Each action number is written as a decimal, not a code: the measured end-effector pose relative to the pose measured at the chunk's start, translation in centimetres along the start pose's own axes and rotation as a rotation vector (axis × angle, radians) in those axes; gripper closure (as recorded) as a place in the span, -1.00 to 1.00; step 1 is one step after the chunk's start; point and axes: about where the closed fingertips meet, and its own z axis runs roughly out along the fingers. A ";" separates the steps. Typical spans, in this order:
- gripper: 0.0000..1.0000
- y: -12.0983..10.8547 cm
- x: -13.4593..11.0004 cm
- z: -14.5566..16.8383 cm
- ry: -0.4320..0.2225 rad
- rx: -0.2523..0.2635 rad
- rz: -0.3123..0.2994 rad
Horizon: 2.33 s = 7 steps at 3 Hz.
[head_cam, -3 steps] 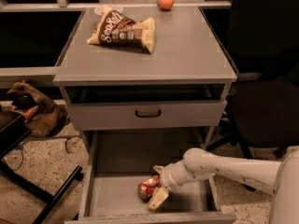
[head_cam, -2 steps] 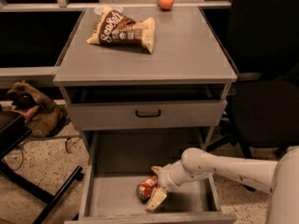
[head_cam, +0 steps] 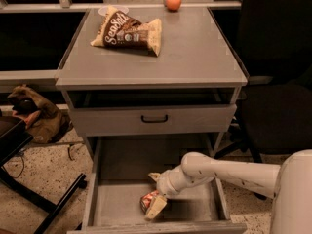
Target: Pick coke can from middle drawer and place on counter
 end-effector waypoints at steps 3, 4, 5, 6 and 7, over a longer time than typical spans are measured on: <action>-0.20 0.5 -2.3 1.1 -0.042 -0.034 -0.044; -0.25 0.5 -2.3 1.1 -0.042 -0.035 -0.044; -0.71 0.6 -3.1 1.0 -0.042 -0.053 -0.073; -1.00 0.4 -4.0 0.6 -0.022 -0.097 -0.119; -1.00 0.5 -3.9 0.8 -0.013 -0.144 -0.151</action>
Offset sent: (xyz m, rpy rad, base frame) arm -0.0010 0.0185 0.0075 0.0397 -0.0083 0.0363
